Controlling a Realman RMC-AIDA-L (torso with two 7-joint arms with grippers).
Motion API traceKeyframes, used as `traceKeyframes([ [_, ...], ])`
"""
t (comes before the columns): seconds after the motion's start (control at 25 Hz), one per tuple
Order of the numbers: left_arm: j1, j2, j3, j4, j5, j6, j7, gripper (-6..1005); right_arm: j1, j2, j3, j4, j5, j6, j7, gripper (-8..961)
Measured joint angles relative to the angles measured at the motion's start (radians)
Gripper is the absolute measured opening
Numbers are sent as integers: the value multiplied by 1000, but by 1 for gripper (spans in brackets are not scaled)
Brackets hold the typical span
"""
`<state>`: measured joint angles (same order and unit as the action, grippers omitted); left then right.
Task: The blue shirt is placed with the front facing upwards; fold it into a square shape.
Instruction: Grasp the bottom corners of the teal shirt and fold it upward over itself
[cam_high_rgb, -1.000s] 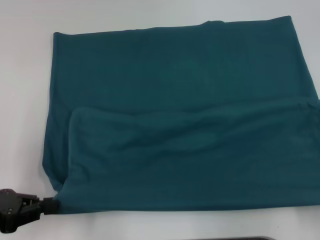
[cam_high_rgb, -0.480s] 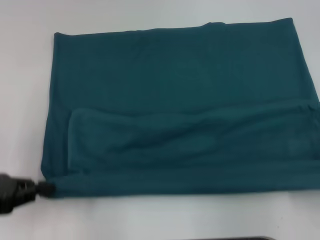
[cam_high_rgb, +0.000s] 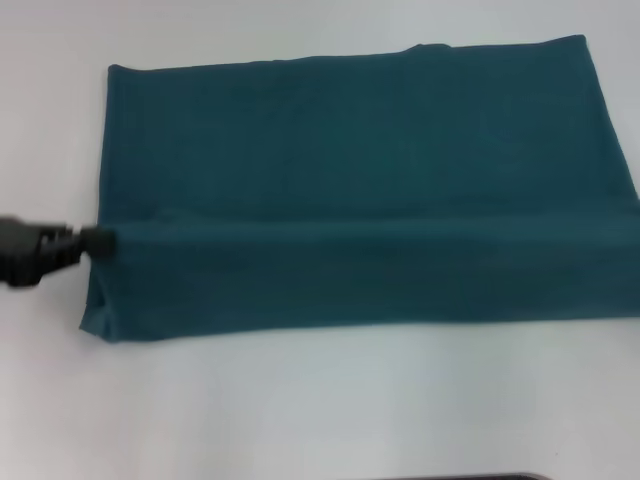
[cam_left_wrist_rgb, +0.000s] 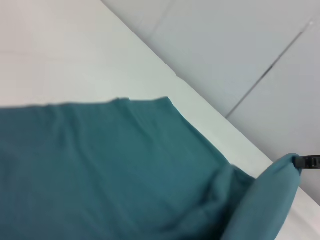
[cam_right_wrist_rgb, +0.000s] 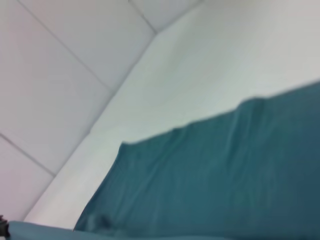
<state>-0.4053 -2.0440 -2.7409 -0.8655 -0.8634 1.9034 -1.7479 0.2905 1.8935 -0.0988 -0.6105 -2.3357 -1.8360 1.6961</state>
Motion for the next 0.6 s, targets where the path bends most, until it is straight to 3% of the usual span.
traceKeyframes([
  [0.16,-72,-4,-1,17,0,-80,-25,20,65,8,6,6,1,54,29,49],
  [0.6,-211,-16,14,136,0,-434,-72,21,190,82,-7,13,71,295,26,49],
])
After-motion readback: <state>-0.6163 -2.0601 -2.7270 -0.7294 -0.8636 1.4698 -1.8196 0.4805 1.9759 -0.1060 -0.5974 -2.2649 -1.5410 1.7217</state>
